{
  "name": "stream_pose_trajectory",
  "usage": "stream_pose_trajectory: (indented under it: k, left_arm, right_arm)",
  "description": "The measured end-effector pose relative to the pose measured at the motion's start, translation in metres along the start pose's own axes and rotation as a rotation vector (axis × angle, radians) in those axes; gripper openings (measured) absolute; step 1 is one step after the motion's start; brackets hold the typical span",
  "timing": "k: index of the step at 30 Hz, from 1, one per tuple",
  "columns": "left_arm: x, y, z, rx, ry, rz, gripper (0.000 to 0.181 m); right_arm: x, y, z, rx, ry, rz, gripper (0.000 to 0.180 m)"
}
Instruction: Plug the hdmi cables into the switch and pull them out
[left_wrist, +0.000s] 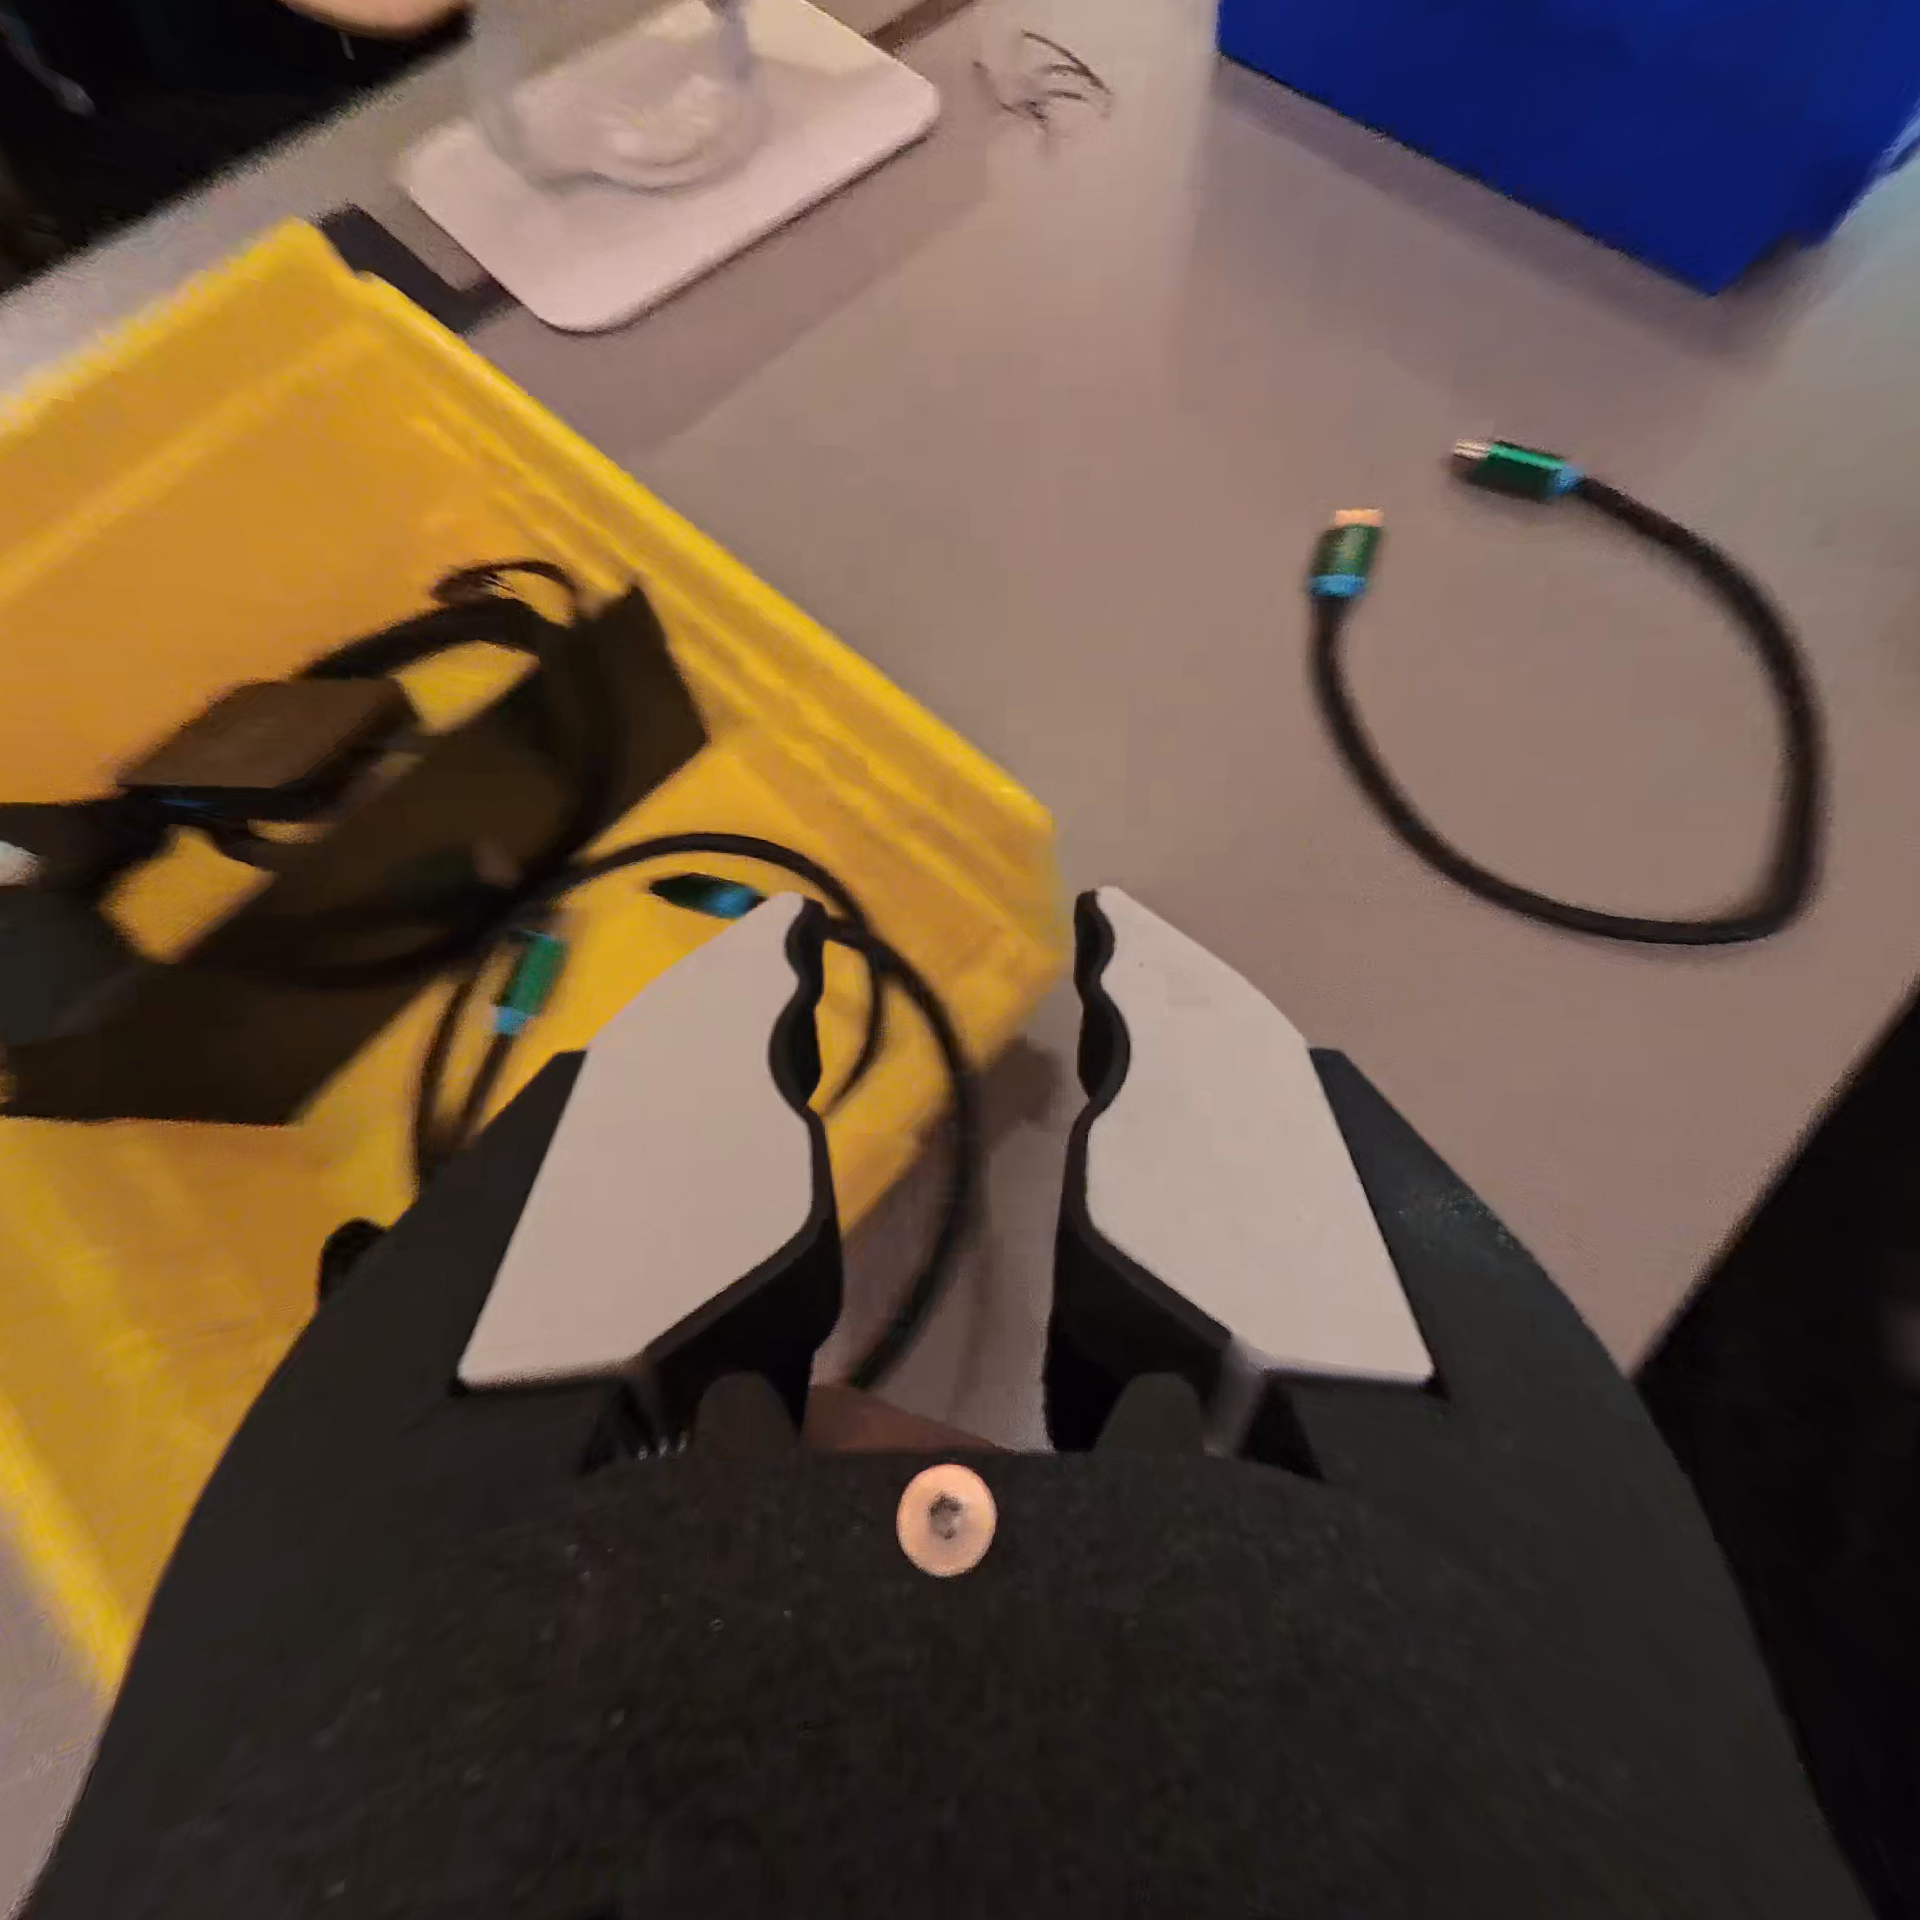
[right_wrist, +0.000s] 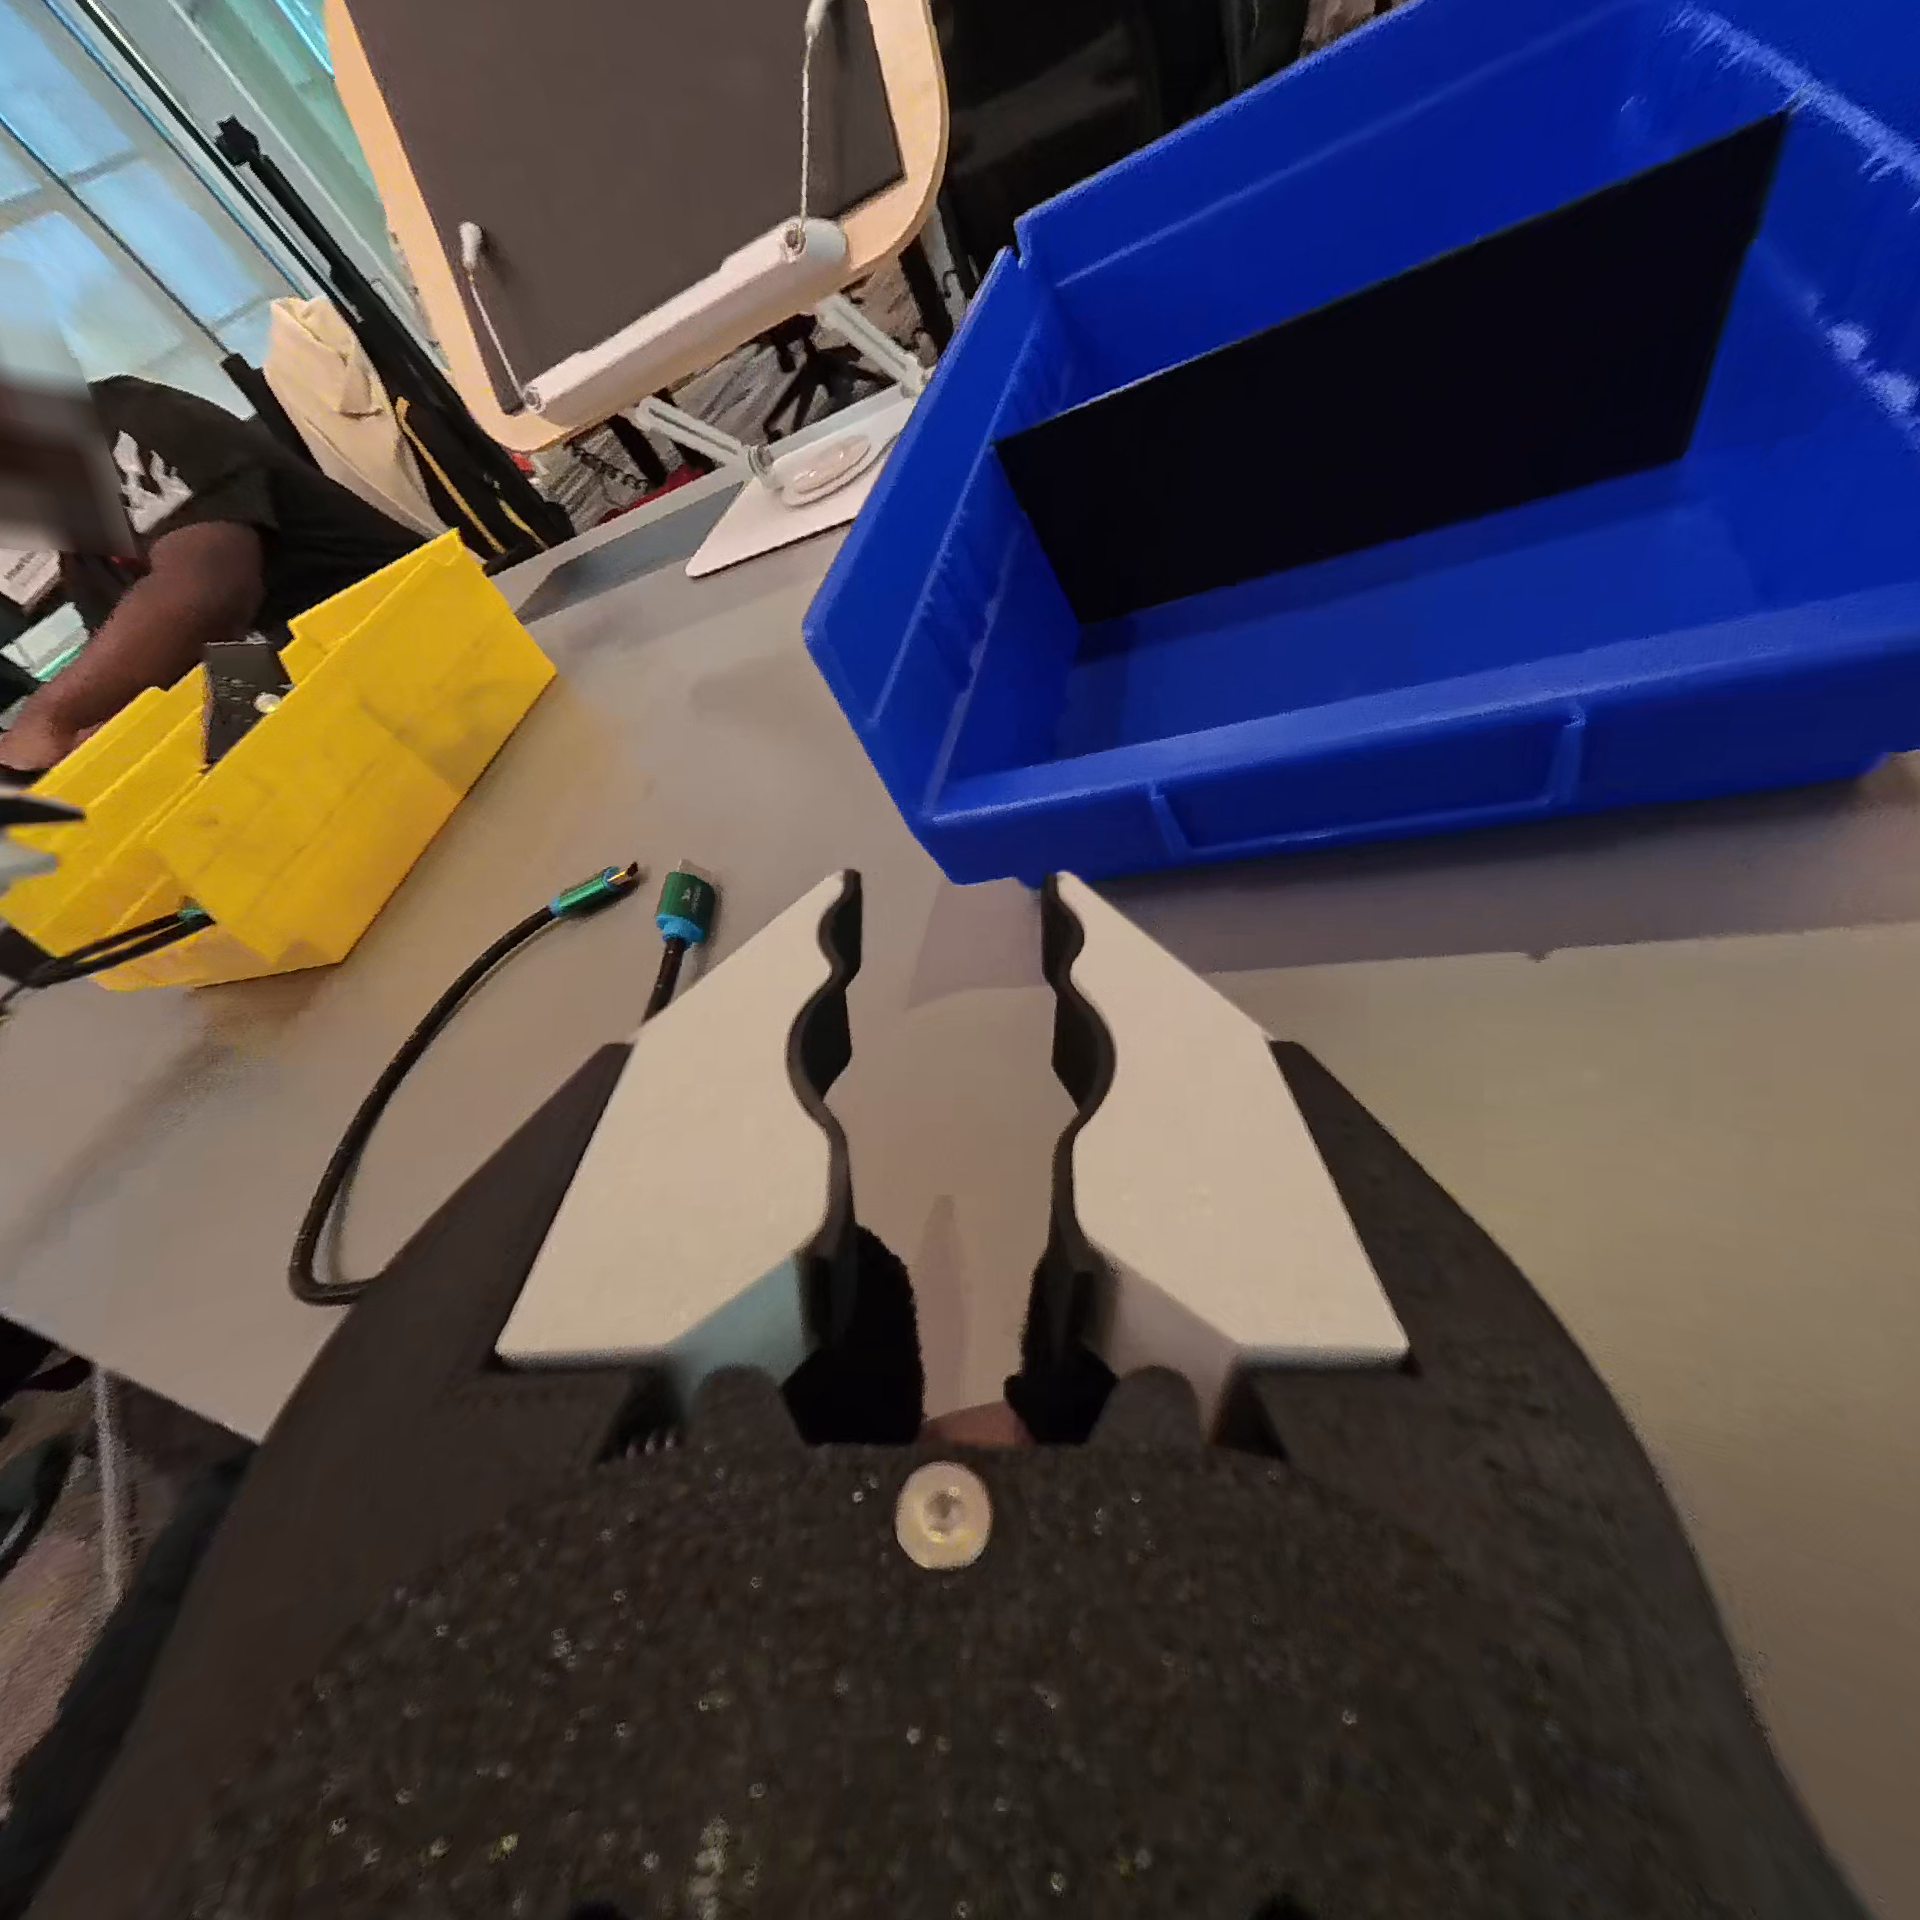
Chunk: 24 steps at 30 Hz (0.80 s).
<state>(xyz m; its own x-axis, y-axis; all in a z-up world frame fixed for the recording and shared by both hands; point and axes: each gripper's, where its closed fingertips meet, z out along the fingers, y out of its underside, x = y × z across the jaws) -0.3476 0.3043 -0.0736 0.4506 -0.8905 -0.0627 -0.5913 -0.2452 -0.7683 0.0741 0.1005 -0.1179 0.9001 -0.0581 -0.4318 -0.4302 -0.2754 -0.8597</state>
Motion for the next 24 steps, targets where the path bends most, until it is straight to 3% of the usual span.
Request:
stream_pose_trajectory:
  k: [5,11,18,24]
  left_arm:
    - [-0.086,-0.019,0.018,-0.166,-0.072,0.125,0.043]
    - [-0.161,-0.015,0.079,-0.508,-0.072,0.205,0.058]
    - [-0.189,0.011,0.111,-0.838,0.035,0.175,0.067]
    - [-0.193,0.031,0.115,-0.97,0.029,0.192,0.076]
  right_arm:
    - [-0.009,0.005,0.011,-0.029,-0.027,0.001,0.034]
    - [-0.008,0.006,0.014,-0.041,-0.014,-0.031,0.034]
    - [0.0,0.009,0.009,-0.052,-0.007,-0.011,0.034]
    - [-0.001,0.013,0.005,-0.063,-0.023,0.011,0.034]
